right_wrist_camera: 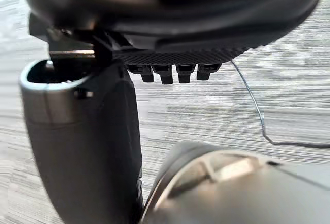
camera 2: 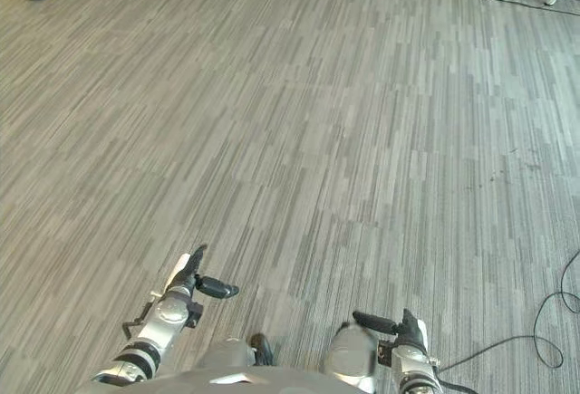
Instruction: Pick up cushions and gather them together orderly.
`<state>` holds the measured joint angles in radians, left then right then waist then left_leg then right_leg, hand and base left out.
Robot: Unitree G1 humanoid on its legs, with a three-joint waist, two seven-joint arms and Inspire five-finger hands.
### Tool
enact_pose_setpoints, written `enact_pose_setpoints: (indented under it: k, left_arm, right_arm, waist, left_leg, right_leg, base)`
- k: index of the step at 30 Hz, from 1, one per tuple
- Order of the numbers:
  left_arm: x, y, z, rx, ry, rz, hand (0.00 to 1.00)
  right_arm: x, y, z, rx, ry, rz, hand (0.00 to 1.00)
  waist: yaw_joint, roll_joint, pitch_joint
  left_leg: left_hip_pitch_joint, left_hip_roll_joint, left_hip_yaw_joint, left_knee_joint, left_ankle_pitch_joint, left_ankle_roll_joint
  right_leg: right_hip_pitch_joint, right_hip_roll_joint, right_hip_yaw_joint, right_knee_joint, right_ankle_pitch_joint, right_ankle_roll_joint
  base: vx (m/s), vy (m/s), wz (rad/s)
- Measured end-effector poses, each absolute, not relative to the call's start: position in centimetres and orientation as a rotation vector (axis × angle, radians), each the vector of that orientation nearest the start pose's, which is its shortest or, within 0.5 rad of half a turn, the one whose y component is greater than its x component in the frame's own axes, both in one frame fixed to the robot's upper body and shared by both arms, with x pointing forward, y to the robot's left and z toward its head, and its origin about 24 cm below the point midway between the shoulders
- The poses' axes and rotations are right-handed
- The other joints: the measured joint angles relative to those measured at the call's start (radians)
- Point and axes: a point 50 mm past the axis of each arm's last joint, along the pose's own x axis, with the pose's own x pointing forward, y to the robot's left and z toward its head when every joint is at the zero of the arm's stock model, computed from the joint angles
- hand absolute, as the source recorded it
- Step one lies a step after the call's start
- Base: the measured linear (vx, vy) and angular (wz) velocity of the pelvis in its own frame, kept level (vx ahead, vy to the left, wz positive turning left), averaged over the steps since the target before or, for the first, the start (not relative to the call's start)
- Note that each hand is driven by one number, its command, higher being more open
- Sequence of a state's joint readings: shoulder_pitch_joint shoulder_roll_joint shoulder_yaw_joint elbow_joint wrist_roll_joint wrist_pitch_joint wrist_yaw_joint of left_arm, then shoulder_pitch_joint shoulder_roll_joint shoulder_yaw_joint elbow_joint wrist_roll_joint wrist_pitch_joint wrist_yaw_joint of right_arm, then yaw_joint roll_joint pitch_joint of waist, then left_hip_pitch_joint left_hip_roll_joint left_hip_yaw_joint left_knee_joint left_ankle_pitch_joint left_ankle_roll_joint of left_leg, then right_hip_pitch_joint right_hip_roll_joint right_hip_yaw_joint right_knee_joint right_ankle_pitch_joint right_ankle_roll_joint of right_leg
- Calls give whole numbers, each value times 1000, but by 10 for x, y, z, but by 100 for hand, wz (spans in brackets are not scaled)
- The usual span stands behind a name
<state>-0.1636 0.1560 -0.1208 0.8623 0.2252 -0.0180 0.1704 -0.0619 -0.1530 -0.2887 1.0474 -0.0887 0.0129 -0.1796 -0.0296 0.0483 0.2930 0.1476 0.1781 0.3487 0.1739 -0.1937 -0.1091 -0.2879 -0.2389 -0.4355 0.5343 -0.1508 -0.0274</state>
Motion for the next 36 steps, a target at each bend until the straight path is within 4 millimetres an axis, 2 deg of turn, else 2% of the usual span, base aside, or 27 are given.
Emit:
enact_pose_setpoints:
  k: [2,3,4,5,6,8,10,11,13,15,16,19,20,21,22,23,24,25,26,27,28,29,30,32,33,34,36]
  left_arm:
    - [231,169,-91,511,593,-71,100]
    - [234,159,-87,506,543,-107,100]
    - [234,158,-86,502,536,-110,100]
    - [234,156,-85,479,525,-109,100]
    - [232,152,-87,445,536,-106,100]
    - [220,147,-95,401,582,-113,100]
    - [196,144,-110,354,666,-115,100]
    - [192,144,-112,347,679,-116,100]
    - [186,146,-116,317,712,-102,100]
    - [183,149,-117,302,723,-79,100]
    - [179,156,-119,288,739,-44,100]
    - [174,161,-119,278,744,-15,100]
    - [167,167,-123,270,769,14,100]
    - [161,174,-125,242,790,55,100]
    - [157,180,-127,230,804,88,100]
    - [159,183,-126,222,800,110,100]
    - [161,185,-125,219,799,122,100]
    - [161,188,-126,215,806,140,100]
    - [159,191,-127,211,815,159,100]
    - [155,199,-130,218,838,194,100]
    - [152,205,-131,234,850,207,100]
    - [148,210,-132,249,868,220,100]
    - [143,212,-134,255,886,230,100]
    - [137,215,-135,263,902,246,100]
    - [136,215,-136,267,906,251,100]
    - [139,213,-135,255,897,254,100]
    - [143,212,-134,244,888,255,100]
  right_arm:
    - [148,-255,-132,-166,961,-469,100]
    - [143,-258,-133,-150,977,-497,100]
    - [140,-259,-135,-150,988,-501,100]
    - [131,-256,-139,-146,1017,-501,100]
    - [124,-254,-142,-142,1038,-501,100]
    - [113,-252,-146,-136,1073,-504,100]
    - [99,-250,-151,-116,1112,-515,100]
    - [96,-249,-152,-114,1121,-516,100]
    - [94,-248,-153,-106,1131,-521,100]
    - [97,-248,-152,-100,1125,-522,100]
    - [103,-246,-151,-87,1108,-524,100]
    - [105,-249,-149,-86,1092,-533,100]
    - [106,-247,-150,-83,1092,-531,100]
    - [105,-242,-151,-75,1095,-523,100]
    - [105,-239,-152,-74,1096,-513,100]
    - [103,-238,-153,-80,1104,-505,100]
    - [103,-237,-153,-79,1108,-504,100]
    - [102,-237,-154,-78,1116,-504,100]
    - [101,-236,-154,-80,1119,-502,100]
    - [102,-236,-154,-80,1119,-499,100]
    - [103,-235,-154,-80,1115,-497,100]
    - [103,-235,-154,-79,1110,-495,100]
    - [102,-235,-155,-78,1115,-494,100]
    - [98,-235,-155,-79,1124,-496,100]
    - [94,-236,-156,-81,1131,-499,100]
    - [98,-239,-153,-68,1099,-512,100]
    - [111,-242,-148,-84,1043,-504,100]
  waist:
    - [-5,3,1]
    - [-7,1,-1]
    - [-9,-5,-4]
    - [-10,-18,-12]
    - [-10,-8,-10]
    - [-6,13,-16]
    - [-1,18,-20]
    - [1,17,-20]
    - [26,14,-21]
    - [35,11,-19]
    - [44,6,-17]
    - [65,22,-26]
    - [86,26,-32]
    - [90,5,-46]
    - [87,-12,-72]
    - [86,-28,-77]
    - [86,-38,-77]
    - [88,-46,-83]
    - [88,-52,-87]
    - [87,-63,-93]
    - [84,-66,-94]
    - [83,-65,-93]
    - [79,-63,-91]
    - [71,-51,-86]
    - [67,-41,-84]
    - [46,-23,-69]
    - [29,-22,-62]
  left_leg:
    - [8,-25,3,-39,23,9]
    - [19,-43,28,-32,64,29]
    - [23,-32,42,-17,62,28]
    - [6,-6,41,55,53,14]
    - [-68,61,28,252,37,7]
    - [-176,144,10,587,43,28]
    - [-253,180,23,839,15,61]
    - [-273,179,27,854,9,70]
    - [-380,155,74,747,-10,73]
    - [-412,120,97,607,-11,73]
    - [-426,26,96,264,41,57]
    - [-444,-31,52,-7,139,43]
    - [-469,-34,20,-22,208,87]
    - [-484,-49,4,17,283,119]
    - [-523,-59,-7,85,295,134]
    - [-556,-63,-7,169,268,158]
    - [-567,-68,-4,208,232,163]
    - [-570,-71,2,257,178,163]
    - [-559,-74,9,287,138,163]
    - [-518,-83,23,311,78,164]
    - [-487,-86,25,311,49,163]
    - [-436,-93,20,300,13,162]
    - [-378,-97,15,275,-8,157]
    - [-290,-97,0,226,-23,144]
    - [-228,-97,-13,176,-26,138]
    - [-165,-82,-47,128,-23,124]
    - [-139,-66,-66,107,-24,89]
  right_leg:
    - [5,29,30,17,-7,-7]
    - [24,53,45,33,-41,-43]
    - [33,57,44,33,-61,-40]
    - [68,71,39,6,-112,-37]
    - [119,104,23,-39,-131,-38]
    - [199,142,20,-101,-135,-45]
    - [331,169,20,-200,-135,-46]
    - [356,171,17,-220,-135,-46]
    - [432,171,8,-295,-127,-31]
    - [467,168,8,-325,-122,-23]
    - [524,156,7,-364,-119,2]
    - [573,173,22,-417,-123,58]
    - [626,183,37,-456,-148,99]
    - [645,166,45,-467,-161,120]
    - [641,141,48,-457,-170,138]
    - [632,116,57,-423,-174,147]
    - [621,98,65,-388,-175,149]
    - [589,65,87,-288,-171,156]
    - [550,37,103,-173,-155,184]
    - [464,-27,125,74,-72,205]
    - [401,-67,126,225,-29,190]
    - [342,-113,88,371,-57,154]
    - [304,-138,56,446,-86,118]
    - [252,-142,12,485,-129,91]
    - [188,-138,-22,475,-159,81]
    - [90,-97,-47,336,-175,67]
    - [19,-56,-31,182,-160,79]
  base:
    - [371,-162,-1]
    - [242,-49,17]
    - [377,-204,21]
    - [381,-308,22]
    - [394,-347,15]
    - [365,-212,-11]
    - [407,-153,-10]
    - [310,-117,8]
    - [288,-94,6]
    - [283,-13,0]
    - [328,52,-3]
    - [444,146,-26]
    - [479,168,-48]
    - [519,173,-32]
    - [527,176,2]
    - [533,188,14]
    - [432,167,7]
    - [454,186,0]
    - [674,283,-10]
    - [673,279,-15]
    - [646,242,-15]
    - [512,134,-12]
    - [495,92,-9]
    - [412,-7,4]
    - [504,-111,50]
    - [492,-151,61]
    - [387,-247,61]
